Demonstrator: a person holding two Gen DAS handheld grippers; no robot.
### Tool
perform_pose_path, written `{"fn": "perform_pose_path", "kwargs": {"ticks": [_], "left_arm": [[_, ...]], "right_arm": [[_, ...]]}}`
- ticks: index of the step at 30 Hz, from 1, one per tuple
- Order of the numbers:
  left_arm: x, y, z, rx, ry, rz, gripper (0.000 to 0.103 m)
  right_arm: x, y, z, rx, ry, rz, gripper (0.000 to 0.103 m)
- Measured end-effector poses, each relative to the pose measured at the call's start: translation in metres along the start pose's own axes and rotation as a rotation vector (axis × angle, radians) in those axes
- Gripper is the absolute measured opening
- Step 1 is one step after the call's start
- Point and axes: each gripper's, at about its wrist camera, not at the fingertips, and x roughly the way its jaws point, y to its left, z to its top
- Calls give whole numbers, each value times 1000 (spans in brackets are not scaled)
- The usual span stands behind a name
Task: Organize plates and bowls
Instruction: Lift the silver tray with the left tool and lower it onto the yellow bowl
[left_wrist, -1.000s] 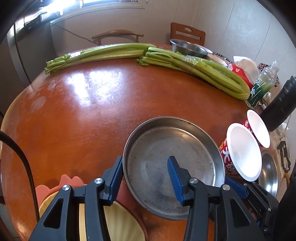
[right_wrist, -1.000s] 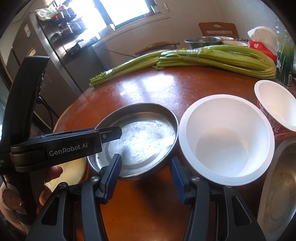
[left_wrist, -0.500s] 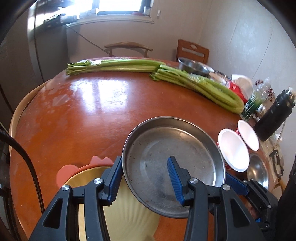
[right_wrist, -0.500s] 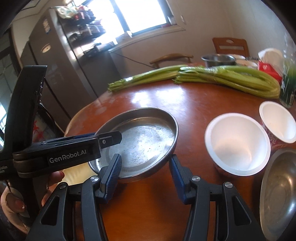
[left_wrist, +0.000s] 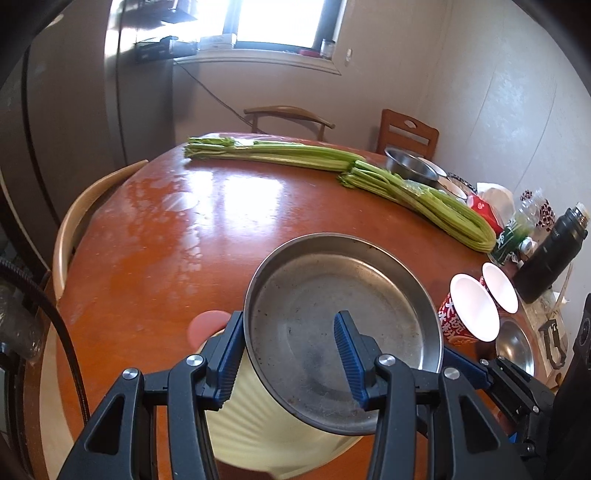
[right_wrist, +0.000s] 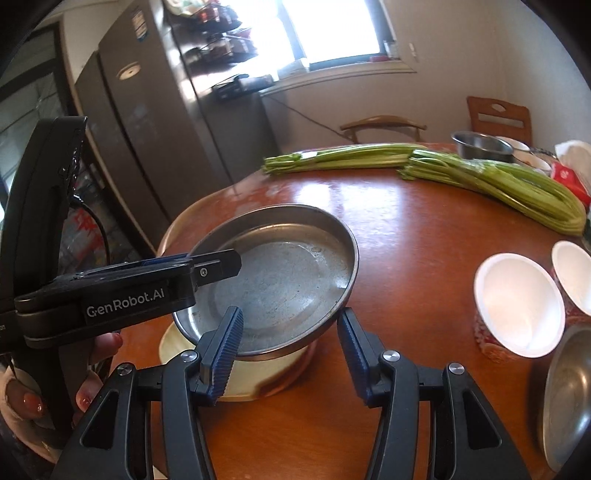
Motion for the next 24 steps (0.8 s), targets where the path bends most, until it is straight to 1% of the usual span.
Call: {"fn": "perform_pose_path", "kwargs": {"ticks": [6,10,24], "left_arm": [[-10,14,-2,-20,-23,11,48],[-6,23,-5,-46,-16,11,48],[5,36,-20,-76,-7,36,48]], "right_arm": [[10,13,9,-41,23,28,56],[17,15,12,-57,39,46,56],[36,20,3,-60,85,73,56]]}}
